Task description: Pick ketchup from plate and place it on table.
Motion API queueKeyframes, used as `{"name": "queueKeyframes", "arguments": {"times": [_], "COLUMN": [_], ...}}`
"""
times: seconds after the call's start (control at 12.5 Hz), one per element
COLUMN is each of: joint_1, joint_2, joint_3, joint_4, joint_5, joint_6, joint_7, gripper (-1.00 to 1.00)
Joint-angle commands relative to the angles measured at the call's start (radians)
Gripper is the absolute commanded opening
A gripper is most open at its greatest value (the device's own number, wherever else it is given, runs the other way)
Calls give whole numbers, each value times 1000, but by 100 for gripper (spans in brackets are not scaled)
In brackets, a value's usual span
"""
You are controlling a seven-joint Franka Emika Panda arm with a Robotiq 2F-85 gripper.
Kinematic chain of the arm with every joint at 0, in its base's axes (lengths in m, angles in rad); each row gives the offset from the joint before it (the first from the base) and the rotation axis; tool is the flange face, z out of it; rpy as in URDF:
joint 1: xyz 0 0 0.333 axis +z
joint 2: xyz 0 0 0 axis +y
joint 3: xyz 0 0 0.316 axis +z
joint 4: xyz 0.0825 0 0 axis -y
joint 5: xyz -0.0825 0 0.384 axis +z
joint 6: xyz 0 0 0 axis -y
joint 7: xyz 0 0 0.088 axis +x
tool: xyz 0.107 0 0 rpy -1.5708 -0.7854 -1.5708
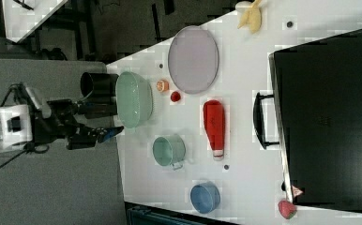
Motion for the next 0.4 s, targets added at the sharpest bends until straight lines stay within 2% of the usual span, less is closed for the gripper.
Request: {"name": "queueKeyframes", "arguments": {"times": [0.08, 0.4], "joint_1": [0, 0], "joint_2": [22, 25], "joint_3": [-1, -1], "joint_4": [-13, -17], "joint_5": [2, 2], "joint_6": [-31, -31], "joint_7": [44, 44], "gripper": [100, 100]}}
